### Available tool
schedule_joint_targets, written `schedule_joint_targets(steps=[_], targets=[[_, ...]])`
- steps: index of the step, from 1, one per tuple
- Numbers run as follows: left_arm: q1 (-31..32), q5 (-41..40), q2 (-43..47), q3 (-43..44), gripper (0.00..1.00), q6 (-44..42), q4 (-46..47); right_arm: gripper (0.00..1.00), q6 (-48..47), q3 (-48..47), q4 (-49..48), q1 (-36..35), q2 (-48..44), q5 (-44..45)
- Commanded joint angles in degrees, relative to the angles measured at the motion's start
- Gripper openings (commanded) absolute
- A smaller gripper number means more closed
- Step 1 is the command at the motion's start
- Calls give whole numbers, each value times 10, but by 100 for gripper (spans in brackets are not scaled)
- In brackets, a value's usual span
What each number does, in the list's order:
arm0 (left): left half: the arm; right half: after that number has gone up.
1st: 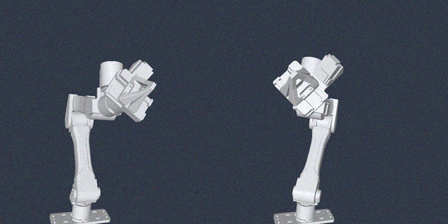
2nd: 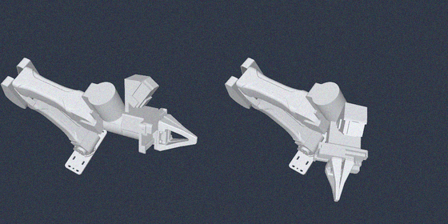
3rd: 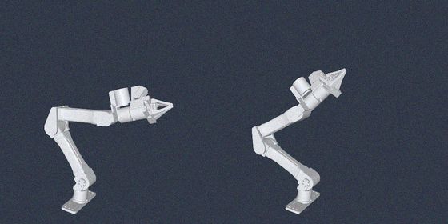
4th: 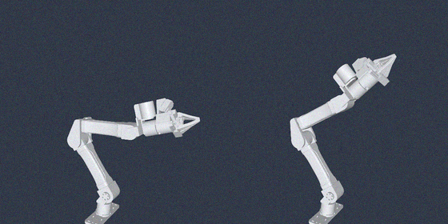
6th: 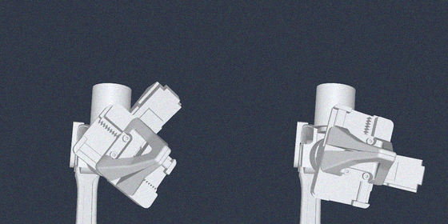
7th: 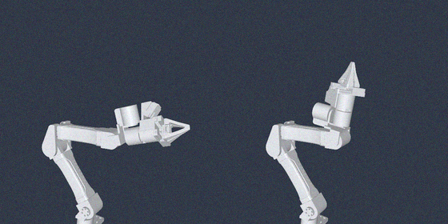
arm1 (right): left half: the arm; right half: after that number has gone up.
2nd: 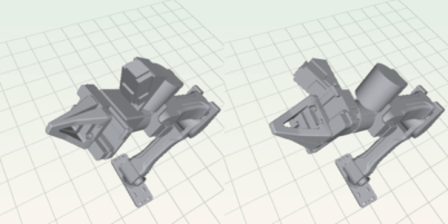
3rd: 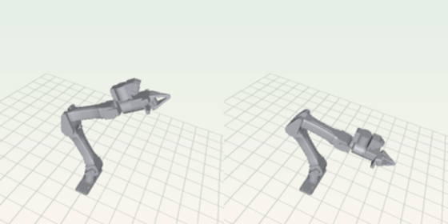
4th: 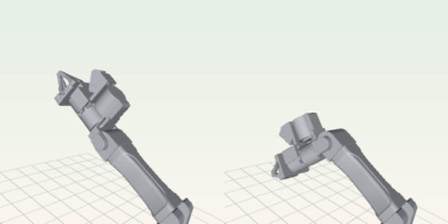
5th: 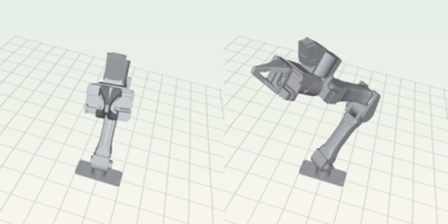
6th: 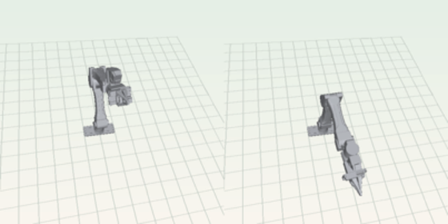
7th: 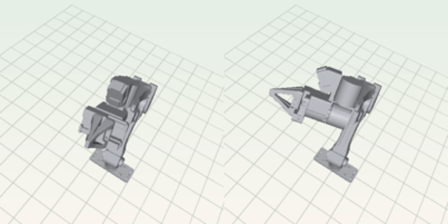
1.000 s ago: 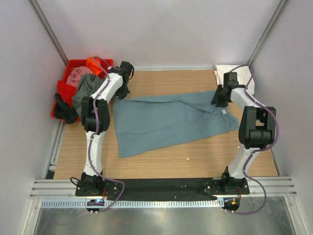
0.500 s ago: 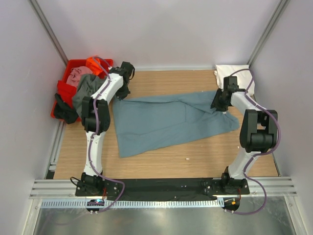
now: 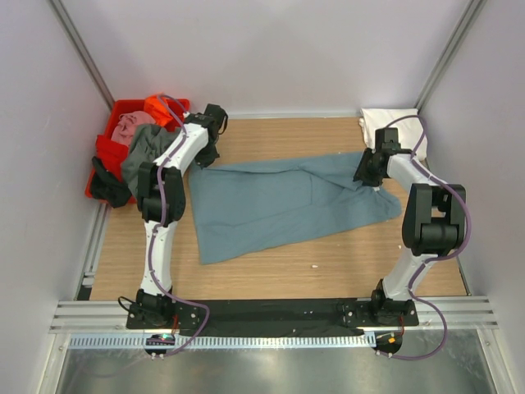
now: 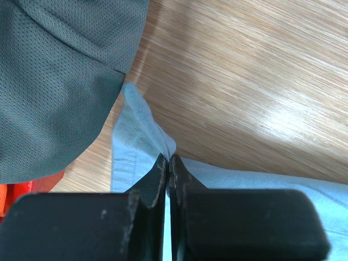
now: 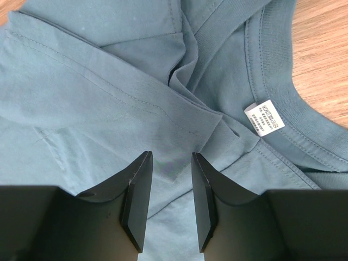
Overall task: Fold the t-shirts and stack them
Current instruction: Fold the tshirt
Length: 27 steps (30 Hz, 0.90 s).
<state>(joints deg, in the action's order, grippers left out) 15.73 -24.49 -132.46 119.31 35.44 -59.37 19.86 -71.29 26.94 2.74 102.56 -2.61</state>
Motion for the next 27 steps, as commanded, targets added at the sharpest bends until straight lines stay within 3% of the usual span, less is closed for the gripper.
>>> schedule_joint_targets(steps=[1,7,17,27], targets=[[0,-17,24,2,0,-7,8,40,4,-17,-17,1,2,-4],[0,-19,23,3,0,-7,8,35,5,-36,-11,1,17,-7],[0,-21,23,3,0,-7,8,41,11,25,-21,0,-40,-13],[0,-24,26,1,0,-7,5,41,24,12,-31,-11,-25,-22]])
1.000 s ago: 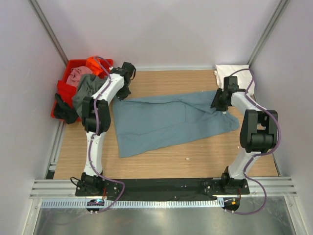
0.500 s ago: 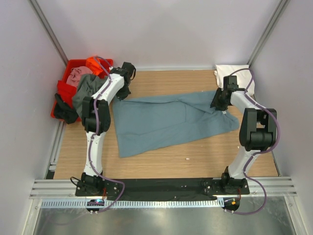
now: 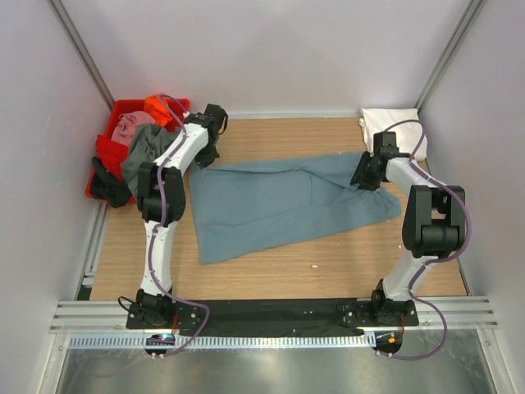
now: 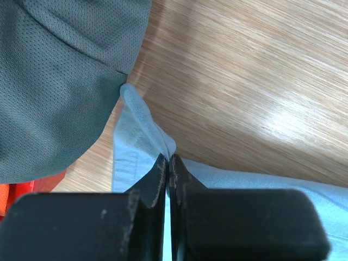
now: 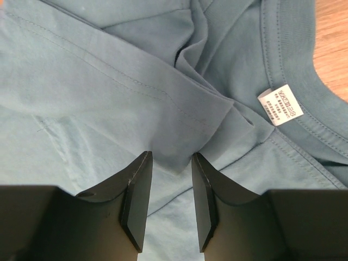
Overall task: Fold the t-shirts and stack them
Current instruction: Fold the tshirt
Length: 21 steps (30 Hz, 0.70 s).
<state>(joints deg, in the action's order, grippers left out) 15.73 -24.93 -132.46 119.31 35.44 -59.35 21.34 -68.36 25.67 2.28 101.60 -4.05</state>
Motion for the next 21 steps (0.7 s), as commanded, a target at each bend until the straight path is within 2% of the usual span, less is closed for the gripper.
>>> schedule_joint_targets(steps=[1,4,7,8,11,17,21], targets=[[0,-21,26,1,0,-7,4,41,10,-20,-19,-6,-11,-9],[0,-22,25,1,0,-7,4,37,12,-38,-19,-8,3,-11],[0,-24,26,1,0,-9,3,24,11,-54,-20,-10,21,-17],[0,-24,26,1,0,-9,2,14,7,-57,-19,-10,24,-17],[0,-27,26,4,0,-11,-1,1,-3,-82,-8,-10,36,-8],[0,-31,25,33,0,-9,-30,1,-33,-220,60,-6,76,66],[0,-23,31,30,0,-3,-45,1,-51,-343,101,3,132,71]])
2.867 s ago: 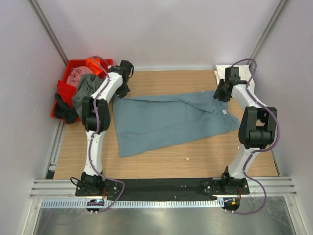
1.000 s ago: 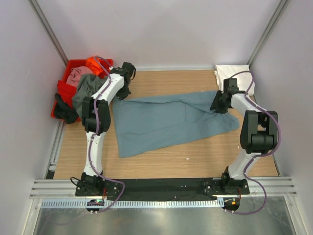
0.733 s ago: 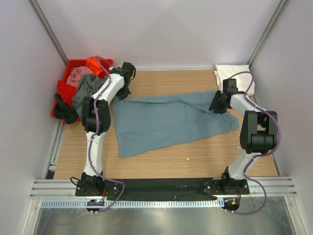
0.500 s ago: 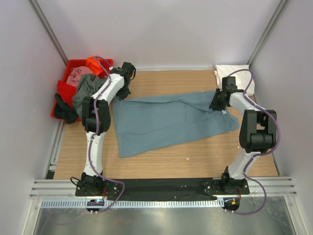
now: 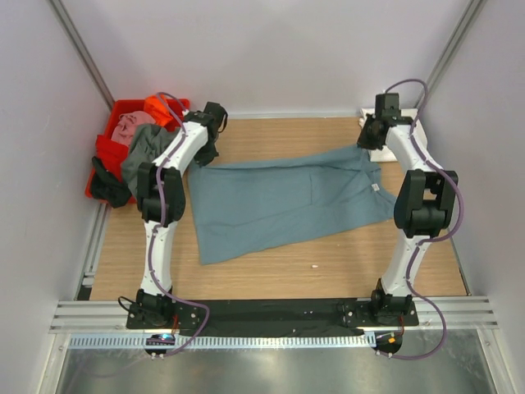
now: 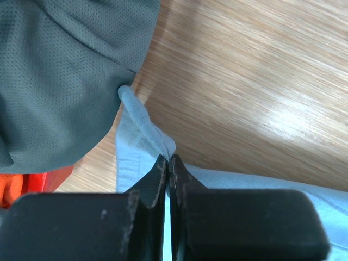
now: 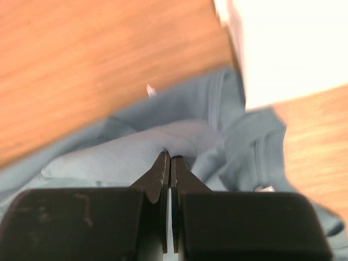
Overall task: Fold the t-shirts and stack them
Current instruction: Fold the tshirt
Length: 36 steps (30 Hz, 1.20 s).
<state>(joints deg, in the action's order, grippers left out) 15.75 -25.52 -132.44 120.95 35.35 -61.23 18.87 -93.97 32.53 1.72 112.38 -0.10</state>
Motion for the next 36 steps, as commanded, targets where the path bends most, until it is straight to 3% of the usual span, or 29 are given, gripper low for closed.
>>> schedule_joint_targets(steps=[1,3,9,23,34,35,36], targets=[[0,-11,37,10,0,-1,-26,1,-30,-131,47,11,35,32],[2,-5,46,-6,0,2,-27,1,-39,-185,58,18,58,30],[25,-21,97,-53,0,4,-39,1,-56,-227,63,40,75,17],[119,-110,214,-219,0,49,-58,1,-44,-131,31,57,30,28],[163,-94,257,-353,0,91,-17,1,-15,19,-17,71,-43,50],[167,-79,264,-380,3,98,-13,1,-13,34,-23,72,-48,52],[169,-71,267,-395,15,100,-7,1,-11,59,-29,74,-54,52]])
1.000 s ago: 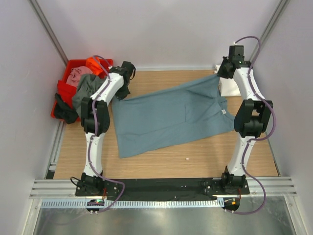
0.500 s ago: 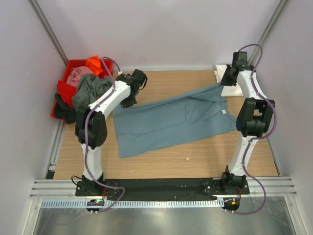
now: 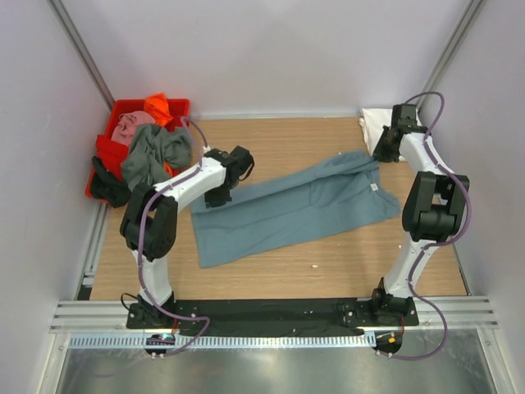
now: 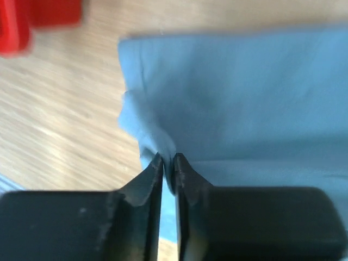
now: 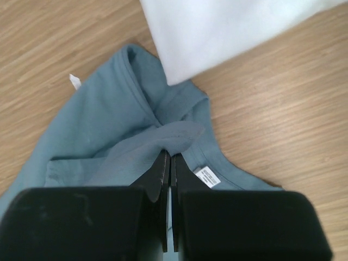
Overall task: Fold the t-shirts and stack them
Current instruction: Fold the tshirt
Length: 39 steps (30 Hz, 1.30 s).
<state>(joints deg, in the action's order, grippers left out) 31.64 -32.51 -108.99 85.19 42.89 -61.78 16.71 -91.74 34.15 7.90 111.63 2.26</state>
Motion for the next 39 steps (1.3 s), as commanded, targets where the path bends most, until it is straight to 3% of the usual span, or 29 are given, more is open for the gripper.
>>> schedule_joint_targets(steps=[1,5,7,9,10,11,12,14,18,23,27,32,39], targets=[[16,10,38,-51,16,28,-2,1,11,48,-46,14,-50,30],[26,45,117,-107,59,33,-4,1,11,99,-64,19,-59,38],[26,40,149,-97,67,28,-16,1,14,97,-66,23,-52,33],[26,26,183,-82,73,17,-27,10,17,79,-49,22,-45,28],[26,21,187,-67,74,14,-28,18,19,73,-43,23,-41,30],[26,16,190,-63,73,10,-21,37,20,67,-38,23,-44,30],[25,7,184,-59,72,4,-13,48,22,66,-25,23,-47,36],[21,1,165,-48,69,-4,-3,59,24,84,-18,23,-77,63],[17,22,112,-48,64,-26,55,64,45,178,-40,21,-190,63],[13,60,26,-55,60,-28,119,72,103,334,-122,-4,-294,-36],[13,73,-15,-57,56,-21,129,72,127,366,-138,-19,-268,-82],[14,95,-7,-120,52,-8,158,69,141,386,-180,-32,-190,-98],[50,138,60,-245,49,35,184,67,143,295,-185,-70,-55,-89]])
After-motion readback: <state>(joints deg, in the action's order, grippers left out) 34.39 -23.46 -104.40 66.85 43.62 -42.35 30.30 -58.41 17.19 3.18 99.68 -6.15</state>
